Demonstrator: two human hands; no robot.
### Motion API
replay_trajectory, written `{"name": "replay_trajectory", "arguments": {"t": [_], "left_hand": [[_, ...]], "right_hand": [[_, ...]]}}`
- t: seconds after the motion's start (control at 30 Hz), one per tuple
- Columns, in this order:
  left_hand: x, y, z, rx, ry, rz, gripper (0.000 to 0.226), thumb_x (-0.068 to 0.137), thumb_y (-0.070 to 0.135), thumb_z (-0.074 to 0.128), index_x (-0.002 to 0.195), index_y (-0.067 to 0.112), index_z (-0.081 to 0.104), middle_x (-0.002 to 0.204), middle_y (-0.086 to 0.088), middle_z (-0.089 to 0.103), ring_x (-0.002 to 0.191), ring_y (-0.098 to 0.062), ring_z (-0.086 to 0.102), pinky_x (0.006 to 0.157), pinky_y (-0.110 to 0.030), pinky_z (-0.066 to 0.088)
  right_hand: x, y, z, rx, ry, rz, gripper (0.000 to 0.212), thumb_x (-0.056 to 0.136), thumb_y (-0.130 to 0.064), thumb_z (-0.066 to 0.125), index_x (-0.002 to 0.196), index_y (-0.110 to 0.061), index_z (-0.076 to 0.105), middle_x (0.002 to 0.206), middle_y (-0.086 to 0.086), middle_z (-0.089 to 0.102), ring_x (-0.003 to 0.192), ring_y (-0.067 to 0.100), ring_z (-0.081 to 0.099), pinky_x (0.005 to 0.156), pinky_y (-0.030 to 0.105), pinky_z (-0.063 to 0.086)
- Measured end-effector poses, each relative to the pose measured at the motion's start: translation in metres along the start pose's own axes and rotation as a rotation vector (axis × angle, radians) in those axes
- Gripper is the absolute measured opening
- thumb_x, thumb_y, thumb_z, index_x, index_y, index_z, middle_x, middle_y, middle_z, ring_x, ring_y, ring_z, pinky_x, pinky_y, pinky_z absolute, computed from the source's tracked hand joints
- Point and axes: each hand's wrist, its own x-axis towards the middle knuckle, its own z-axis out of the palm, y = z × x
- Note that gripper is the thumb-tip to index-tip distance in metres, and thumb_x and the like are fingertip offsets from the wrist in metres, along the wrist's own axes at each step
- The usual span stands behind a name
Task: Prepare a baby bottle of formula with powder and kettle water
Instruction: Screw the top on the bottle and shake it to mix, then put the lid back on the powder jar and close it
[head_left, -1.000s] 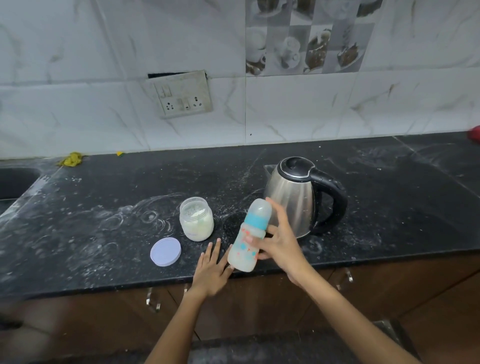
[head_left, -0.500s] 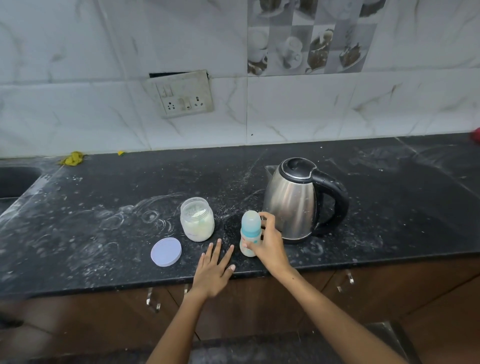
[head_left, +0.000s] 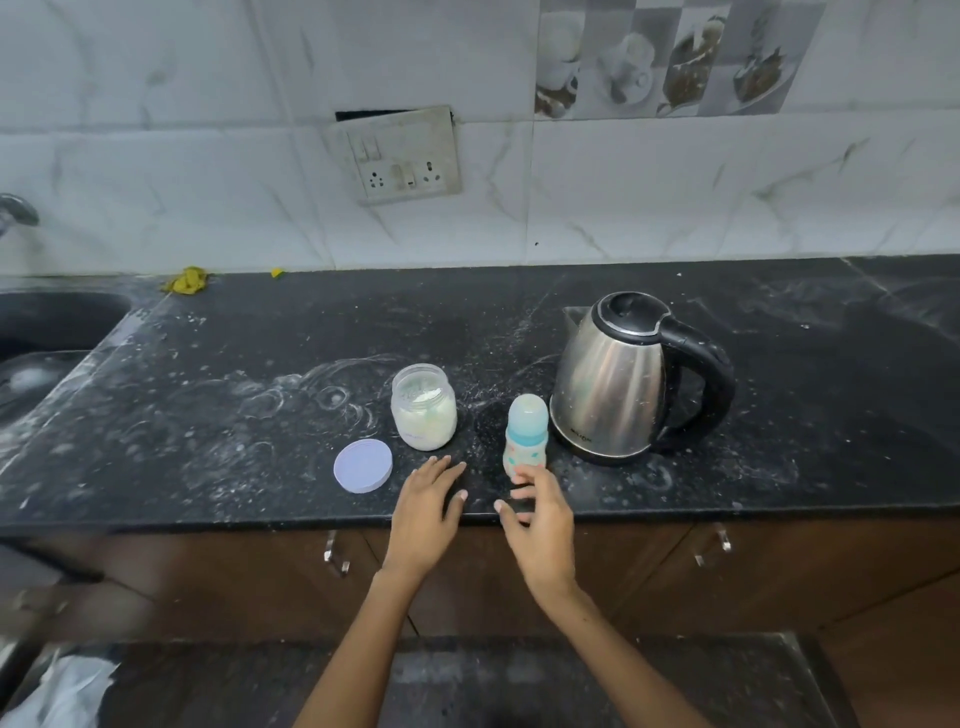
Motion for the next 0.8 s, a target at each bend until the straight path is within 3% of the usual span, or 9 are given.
{"name": "replay_trajectory", "arguments": {"t": [0.1,0.2,0.43,0.6,0.67,0.73,0.8], "left_hand": [[-0.012,-0.017,-0.027,0.034,0.186,-0.049,0.037,0.092,0.022,0.06,0.128,0.014,0.059,0.13,-0.006,0.06,0.124,-0.026,0.052,0.104,-0.039,0.041],[-0.015,-0.042,-0.052,0.064,0.25,-0.16,0.045,0.087,0.028,0.068,0.127,0.008,0.059,0.129,-0.011,0.06,0.121,-0.03,0.053,0.1,-0.042,0.045],[0.024,-0.086,-0.071,0.218,-0.04,-0.284,0.103,0.069,0.06,0.074,0.149,0.012,0.029,0.156,-0.012,0.028,0.143,-0.027,0.029,0.115,-0.039,0.026],[0.039,-0.1,-0.073,0.218,-0.078,-0.234,0.099,0.067,0.056,0.076,0.147,0.017,0.032,0.144,-0.004,0.048,0.132,-0.022,0.043,0.108,-0.034,0.029],[0.034,-0.1,-0.079,0.092,-0.019,-0.23,0.1,0.063,0.062,0.074,0.145,0.017,0.037,0.14,-0.004,0.052,0.128,-0.022,0.048,0.108,-0.037,0.033],[0.026,-0.093,-0.089,-0.214,0.079,-0.222,0.101,0.06,0.068,0.072,0.143,0.019,0.04,0.138,0.0,0.053,0.126,-0.018,0.05,0.106,-0.04,0.04],[0.018,-0.079,-0.098,-0.503,0.122,-0.154,0.093,0.065,0.058,0.079,0.142,0.023,0.039,0.134,0.008,0.056,0.121,-0.005,0.053,0.102,-0.031,0.046]], "right_hand": [[0.004,-0.016,0.028,0.004,-0.086,-0.043,0.036,0.08,-0.001,0.072,0.112,-0.012,0.06,0.105,-0.003,0.058,0.086,0.009,0.064,0.067,0.034,0.059],[0.015,-0.03,0.054,-0.027,-0.164,-0.078,0.03,0.082,-0.005,0.071,0.109,-0.014,0.061,0.106,-0.005,0.058,0.086,0.007,0.065,0.069,0.038,0.059],[0.038,-0.04,0.089,-0.148,-0.27,-0.111,0.022,0.083,-0.01,0.069,0.104,-0.016,0.063,0.107,-0.005,0.061,0.087,0.005,0.063,0.071,0.036,0.058],[0.046,-0.03,0.102,-0.151,-0.269,-0.061,0.019,0.082,-0.009,0.071,0.099,-0.016,0.065,0.1,-0.011,0.059,0.083,0.006,0.064,0.07,0.034,0.058],[0.047,-0.031,0.104,-0.104,-0.248,-0.023,0.016,0.083,-0.01,0.072,0.097,-0.016,0.066,0.098,-0.009,0.062,0.08,0.006,0.065,0.068,0.028,0.057],[0.048,-0.038,0.101,-0.019,-0.228,0.041,0.014,0.085,-0.015,0.072,0.097,-0.013,0.067,0.095,-0.006,0.066,0.078,0.006,0.067,0.066,0.017,0.053],[0.048,-0.052,0.094,0.17,-0.272,0.186,0.019,0.089,-0.024,0.069,0.102,-0.012,0.066,0.099,-0.001,0.07,0.086,0.013,0.069,0.068,0.021,0.057]]}}
